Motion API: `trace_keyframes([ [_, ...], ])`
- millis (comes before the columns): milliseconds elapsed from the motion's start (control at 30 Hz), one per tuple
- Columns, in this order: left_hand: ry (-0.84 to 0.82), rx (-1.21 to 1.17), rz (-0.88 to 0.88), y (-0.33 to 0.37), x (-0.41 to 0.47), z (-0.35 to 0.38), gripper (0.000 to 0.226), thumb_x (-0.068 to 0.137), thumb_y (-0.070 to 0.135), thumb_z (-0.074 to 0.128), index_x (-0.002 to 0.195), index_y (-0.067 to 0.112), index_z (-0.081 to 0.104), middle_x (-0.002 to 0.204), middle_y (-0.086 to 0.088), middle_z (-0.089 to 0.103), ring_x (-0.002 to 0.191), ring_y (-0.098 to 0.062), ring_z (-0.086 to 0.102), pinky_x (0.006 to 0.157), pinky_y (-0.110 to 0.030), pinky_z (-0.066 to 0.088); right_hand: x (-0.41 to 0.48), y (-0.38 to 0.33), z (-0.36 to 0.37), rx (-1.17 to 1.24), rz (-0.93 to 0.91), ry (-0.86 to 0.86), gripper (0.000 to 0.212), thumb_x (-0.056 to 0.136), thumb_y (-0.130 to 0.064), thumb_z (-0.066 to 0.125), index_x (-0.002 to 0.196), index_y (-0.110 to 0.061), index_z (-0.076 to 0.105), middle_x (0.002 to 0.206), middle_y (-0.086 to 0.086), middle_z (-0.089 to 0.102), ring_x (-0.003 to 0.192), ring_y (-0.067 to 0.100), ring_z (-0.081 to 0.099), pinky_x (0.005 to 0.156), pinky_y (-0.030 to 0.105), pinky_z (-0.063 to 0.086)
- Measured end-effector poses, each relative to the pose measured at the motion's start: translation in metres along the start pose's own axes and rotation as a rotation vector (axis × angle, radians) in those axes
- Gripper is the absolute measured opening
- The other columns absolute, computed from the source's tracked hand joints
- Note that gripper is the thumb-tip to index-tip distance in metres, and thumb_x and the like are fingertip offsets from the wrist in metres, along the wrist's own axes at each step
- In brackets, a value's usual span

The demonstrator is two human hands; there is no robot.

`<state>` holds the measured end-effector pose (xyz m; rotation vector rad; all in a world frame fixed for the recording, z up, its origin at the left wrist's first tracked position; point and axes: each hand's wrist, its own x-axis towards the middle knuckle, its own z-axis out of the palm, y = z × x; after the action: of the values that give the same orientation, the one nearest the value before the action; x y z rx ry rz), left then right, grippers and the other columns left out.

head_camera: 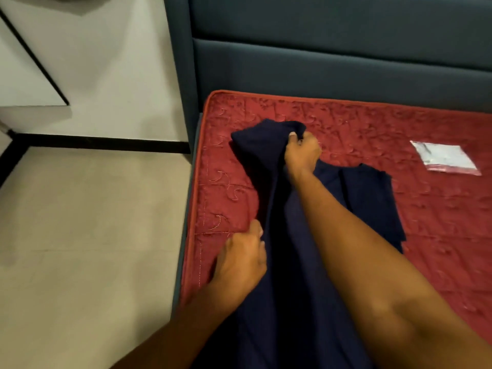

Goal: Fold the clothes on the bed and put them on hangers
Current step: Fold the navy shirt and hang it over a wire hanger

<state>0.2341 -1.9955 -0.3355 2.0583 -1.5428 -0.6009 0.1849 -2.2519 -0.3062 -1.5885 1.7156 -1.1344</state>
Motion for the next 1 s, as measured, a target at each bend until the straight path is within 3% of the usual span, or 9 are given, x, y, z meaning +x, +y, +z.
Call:
trace_keyframes([
  [100, -0.083, 0.018, 0.028, 0.036, -0.011, 0.033, 0.034, 0.098, 0.033, 0.056, 0.127, 0.018, 0.045, 0.093, -0.011, 0.070, 0.089, -0.034, 0.068, 0.079, -0.046, 0.055, 0.020, 0.026, -0.055, -0.050, 0.065, 0.067, 0.033, 0.101, -0.023, 0.058, 0.099, 0.009, 0.065, 0.107, 0.030, 0.069, 0.103, 0.044, 0.063, 0.086, 0.043, 0.036],
  [167, -0.247, 0.080, 0.057, 0.056, -0.027, 0.050, 0.053, 0.097, 0.042, 0.057, 0.139, 0.014, 0.041, 0.105, -0.015, 0.069, 0.100, -0.037, 0.066, 0.085, -0.046, 0.054, 0.013, 0.052, -0.092, -0.061, 0.189, 0.110, 0.036, 0.102, -0.024, 0.057, 0.117, 0.007, 0.065, 0.121, 0.027, 0.068, 0.116, 0.042, 0.061, 0.095, 0.040, 0.040],
  [267, -0.406, 0.304, 0.090, 0.067, -0.064, 0.062, 0.056, 0.096, 0.049, 0.056, 0.135, 0.011, 0.045, 0.116, -0.017, 0.067, 0.108, -0.037, 0.065, 0.087, -0.043, 0.051, -0.030, 0.091, -0.123, -0.063, 0.366, 0.134, 0.042, 0.098, -0.021, 0.060, 0.131, 0.006, 0.056, 0.131, 0.028, 0.063, 0.125, 0.042, 0.057, 0.101, 0.041, 0.043],
  [400, -0.362, 0.628, 0.075, 0.050, -0.108, 0.065, 0.053, 0.095, 0.058, 0.053, 0.125, 0.015, 0.057, 0.126, -0.013, 0.061, 0.115, -0.032, 0.061, 0.093, -0.038, 0.047, -0.118, 0.129, -0.140, -0.018, 0.392, 0.047, 0.039, 0.096, -0.018, 0.062, 0.130, -0.002, 0.053, 0.116, 0.016, 0.069, 0.108, 0.034, 0.065, 0.083, 0.032, 0.045],
  [500, -0.323, 0.749, 0.017, 0.025, -0.132, 0.055, 0.058, 0.088, 0.066, 0.057, 0.121, 0.018, 0.064, 0.131, -0.012, 0.058, 0.124, -0.032, 0.053, 0.101, -0.038, 0.041, -0.177, 0.153, -0.137, -0.018, 0.400, -0.130, 0.038, 0.096, -0.035, 0.063, 0.122, -0.008, 0.056, 0.108, 0.007, 0.068, 0.093, 0.025, 0.068, 0.073, 0.028, 0.048],
  [633, -0.295, 0.593, -0.068, -0.004, -0.164, 0.048, 0.046, 0.081, 0.053, 0.069, 0.110, 0.018, 0.065, 0.119, -0.011, 0.068, 0.113, -0.033, 0.063, 0.091, -0.038, 0.053, -0.249, 0.182, -0.137, 0.002, 0.341, -0.281, 0.047, 0.087, -0.057, 0.056, 0.096, -0.012, 0.066, 0.089, 0.007, 0.075, 0.075, 0.020, 0.073, 0.074, 0.035, 0.062],
  [767, -0.237, 0.416, -0.181, -0.018, -0.186, 0.034, 0.055, 0.073, 0.054, 0.077, 0.111, 0.015, 0.066, 0.113, -0.013, 0.070, 0.103, -0.033, 0.067, 0.077, -0.033, 0.052, -0.321, 0.169, -0.167, -0.027, 0.214, -0.378, 0.045, 0.098, -0.044, 0.056, 0.064, -0.014, 0.059, 0.059, 0.002, 0.071, 0.063, 0.018, 0.073, 0.074, 0.034, 0.060],
  [867, -0.209, 0.298, -0.264, -0.022, -0.212, 0.022, 0.046, 0.076, 0.040, 0.083, 0.106, 0.007, 0.071, 0.105, -0.016, 0.071, 0.093, -0.031, 0.069, 0.068, -0.031, 0.048, -0.384, 0.166, -0.192, -0.143, 0.183, -0.575, 0.041, 0.094, -0.046, 0.062, 0.072, -0.011, 0.068, 0.066, 0.003, 0.074, 0.066, 0.021, 0.074, 0.073, 0.035, 0.063],
  [1000, 0.070, 0.161, -0.286, -0.024, -0.253, 0.006, 0.020, 0.075, 0.013, 0.072, 0.094, 0.007, 0.070, 0.096, -0.021, 0.072, 0.087, -0.039, 0.069, 0.066, -0.036, 0.051, -0.442, 0.158, -0.218, 0.115, 0.273, -0.726, 0.016, 0.094, -0.027, 0.071, 0.095, -0.011, 0.069, 0.091, 0.008, 0.075, 0.071, 0.018, 0.073, 0.066, 0.035, 0.063],
])
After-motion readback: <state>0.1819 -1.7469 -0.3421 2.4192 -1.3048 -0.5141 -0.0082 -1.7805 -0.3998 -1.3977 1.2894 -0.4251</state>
